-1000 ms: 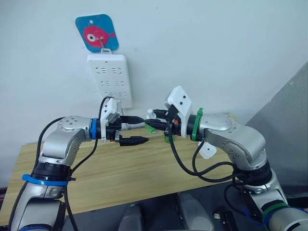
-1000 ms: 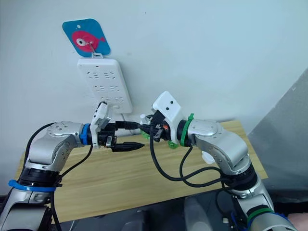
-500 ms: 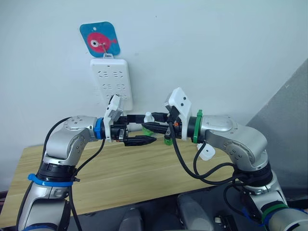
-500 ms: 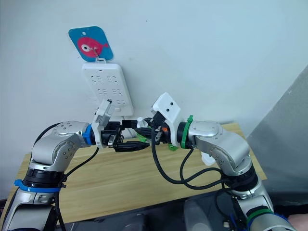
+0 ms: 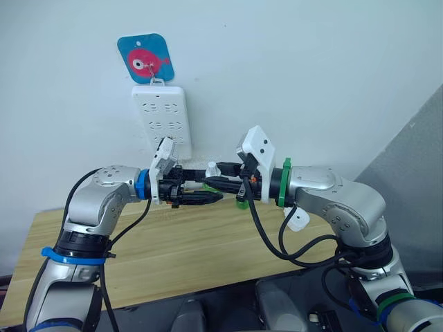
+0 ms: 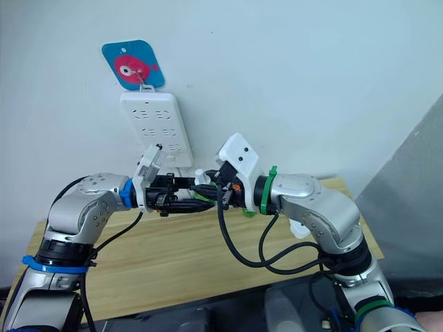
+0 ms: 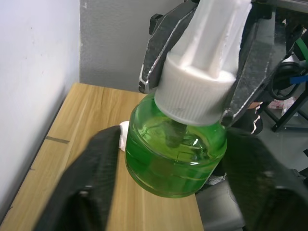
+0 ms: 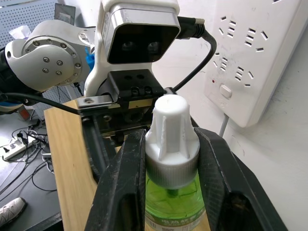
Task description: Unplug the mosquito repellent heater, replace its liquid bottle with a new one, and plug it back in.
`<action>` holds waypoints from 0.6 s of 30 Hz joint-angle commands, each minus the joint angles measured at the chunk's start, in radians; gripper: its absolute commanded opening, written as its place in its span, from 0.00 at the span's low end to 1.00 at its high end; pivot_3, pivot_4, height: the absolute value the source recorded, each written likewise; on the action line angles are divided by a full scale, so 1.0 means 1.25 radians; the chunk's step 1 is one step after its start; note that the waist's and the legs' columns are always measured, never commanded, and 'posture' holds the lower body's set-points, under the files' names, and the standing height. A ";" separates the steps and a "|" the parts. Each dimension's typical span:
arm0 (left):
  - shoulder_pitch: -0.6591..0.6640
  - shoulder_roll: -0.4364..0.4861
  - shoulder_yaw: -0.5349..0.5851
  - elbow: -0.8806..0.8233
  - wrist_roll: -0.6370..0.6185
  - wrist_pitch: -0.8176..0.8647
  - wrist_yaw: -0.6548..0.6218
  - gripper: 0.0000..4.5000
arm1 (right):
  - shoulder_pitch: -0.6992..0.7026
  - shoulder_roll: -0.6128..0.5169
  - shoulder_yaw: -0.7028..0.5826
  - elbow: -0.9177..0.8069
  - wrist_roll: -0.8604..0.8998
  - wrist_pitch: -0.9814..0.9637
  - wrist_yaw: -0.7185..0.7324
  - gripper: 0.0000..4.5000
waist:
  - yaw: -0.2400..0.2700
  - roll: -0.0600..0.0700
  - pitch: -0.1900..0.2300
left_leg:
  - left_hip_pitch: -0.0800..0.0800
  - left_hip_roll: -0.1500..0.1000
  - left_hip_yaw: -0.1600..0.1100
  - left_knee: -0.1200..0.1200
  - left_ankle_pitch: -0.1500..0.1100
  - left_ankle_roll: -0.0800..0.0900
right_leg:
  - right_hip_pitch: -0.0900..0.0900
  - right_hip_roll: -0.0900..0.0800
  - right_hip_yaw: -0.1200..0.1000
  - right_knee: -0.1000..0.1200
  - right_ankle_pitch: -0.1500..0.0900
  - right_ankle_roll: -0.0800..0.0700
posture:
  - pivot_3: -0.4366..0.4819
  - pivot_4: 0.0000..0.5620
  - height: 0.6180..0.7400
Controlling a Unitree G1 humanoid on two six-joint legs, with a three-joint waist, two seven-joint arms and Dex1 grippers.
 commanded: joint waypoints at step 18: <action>-0.024 -0.002 0.029 -0.023 -0.021 0.002 0.014 0.53 | 0.010 -0.002 -0.020 -0.038 0.029 -0.009 0.020 0.24 | 0.000 0.000 -0.010 | 0.000 0.000 0.000 0.000 0.000 0.000 | 0.000 0.000 0.000 0.000 0.000 0.000 | 0.29 0.16 1.00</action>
